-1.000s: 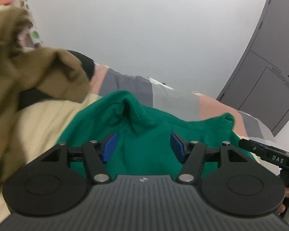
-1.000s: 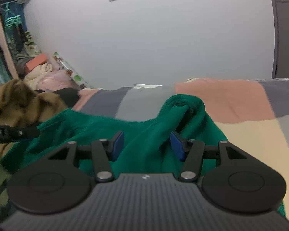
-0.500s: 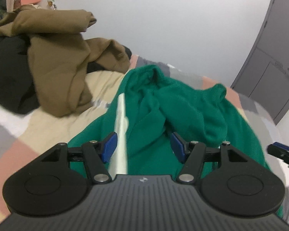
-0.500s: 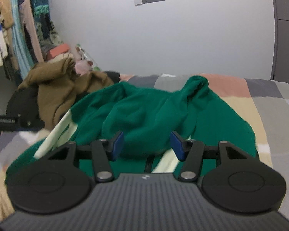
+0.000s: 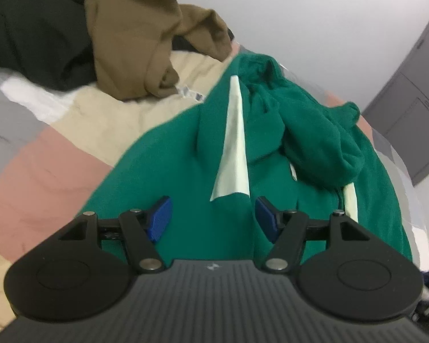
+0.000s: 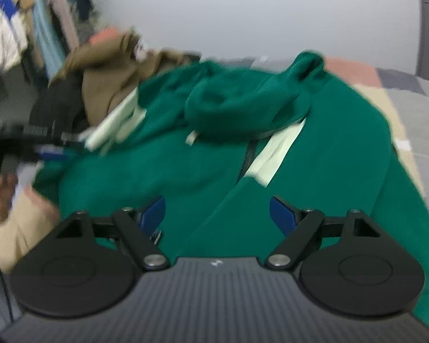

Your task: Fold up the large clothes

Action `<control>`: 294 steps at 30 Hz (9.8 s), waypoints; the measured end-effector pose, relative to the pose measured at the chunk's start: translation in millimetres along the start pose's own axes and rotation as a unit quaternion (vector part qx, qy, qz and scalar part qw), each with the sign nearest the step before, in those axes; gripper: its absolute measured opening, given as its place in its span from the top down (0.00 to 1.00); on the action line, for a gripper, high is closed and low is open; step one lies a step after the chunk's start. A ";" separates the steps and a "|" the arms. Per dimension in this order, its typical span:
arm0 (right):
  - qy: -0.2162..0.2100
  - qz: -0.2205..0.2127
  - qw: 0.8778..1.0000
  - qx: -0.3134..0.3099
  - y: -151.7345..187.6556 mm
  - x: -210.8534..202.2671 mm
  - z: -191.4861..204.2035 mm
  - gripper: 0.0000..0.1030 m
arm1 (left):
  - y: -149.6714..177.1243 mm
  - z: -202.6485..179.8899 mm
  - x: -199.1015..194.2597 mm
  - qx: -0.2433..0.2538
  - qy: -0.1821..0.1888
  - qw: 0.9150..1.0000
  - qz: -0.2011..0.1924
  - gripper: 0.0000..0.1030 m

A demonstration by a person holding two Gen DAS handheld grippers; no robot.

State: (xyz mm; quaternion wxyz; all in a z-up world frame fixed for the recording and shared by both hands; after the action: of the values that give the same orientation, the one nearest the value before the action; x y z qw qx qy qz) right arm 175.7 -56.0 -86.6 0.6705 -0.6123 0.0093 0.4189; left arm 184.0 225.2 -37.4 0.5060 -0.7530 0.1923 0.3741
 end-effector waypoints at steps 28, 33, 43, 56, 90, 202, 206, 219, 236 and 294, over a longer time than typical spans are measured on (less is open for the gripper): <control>0.151 -0.029 0.988 0.024 -24.4 -37.5 -74.5 0.88 | -29.4 41.6 5.9 0.026 -0.099 0.994 -0.034 0.96; 0.208 -0.072 0.975 0.040 -75.4 -89.0 -143.6 0.89 | -90.9 72.1 -3.3 0.014 -0.147 0.987 -0.058 0.97; 0.368 -0.112 0.922 0.040 -155.7 -130.7 -302.4 0.89 | -218.4 102.4 30.0 0.049 -0.266 0.957 -0.106 0.97; 0.492 -0.049 0.856 0.154 -80.0 -71.4 -510.0 0.89 | -209.3 142.6 155.7 0.067 -0.348 0.930 -0.097 0.96; 0.061 -0.063 0.988 0.127 -100.7 -7.0 -116.0 0.47 | -0.5 -39.2 -5.6 -0.031 0.015 0.999 0.034 0.37; -0.045 -0.018 0.996 0.069 -6.2 16.9 -13.1 0.73 | 29.7 -55.5 -48.4 0.115 -0.045 0.992 0.013 0.45; -0.024 -0.065 0.996 0.055 -17.4 0.6 -13.3 0.73 | 20.7 -81.3 -45.8 0.093 -0.016 0.995 -0.014 0.45; -0.008 -0.132 0.989 0.061 -37.6 -11.6 -24.8 0.66 | 19.3 -137.1 -24.9 0.101 0.012 0.992 -0.075 0.45; 0.030 -0.121 0.989 0.075 -44.5 62.2 -49.2 0.17 | 10.6 -116.7 11.9 0.056 0.047 0.994 -0.084 0.13; 0.207 -0.114 0.971 0.025 -388.2 282.2 -217.7 0.18 | -36.8 -46.8 137.6 -0.081 0.013 0.994 -0.073 0.10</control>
State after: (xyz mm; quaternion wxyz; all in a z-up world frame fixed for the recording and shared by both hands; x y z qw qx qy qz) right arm 690.3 -42.0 26.4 0.7125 -0.6657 0.0881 0.2033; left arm 314.7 210.3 -109.2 0.4670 -0.8084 0.1126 0.3403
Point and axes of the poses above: each gripper's, at about its wrist camera, not at the fingertips, and x roughly the way its jaws point, z to its left, y to its underside, the point moved 5 cm from there along x, roughly the way its jaws point, and after that the axes turned 12 degrees about -y, right-handed, at the moved point
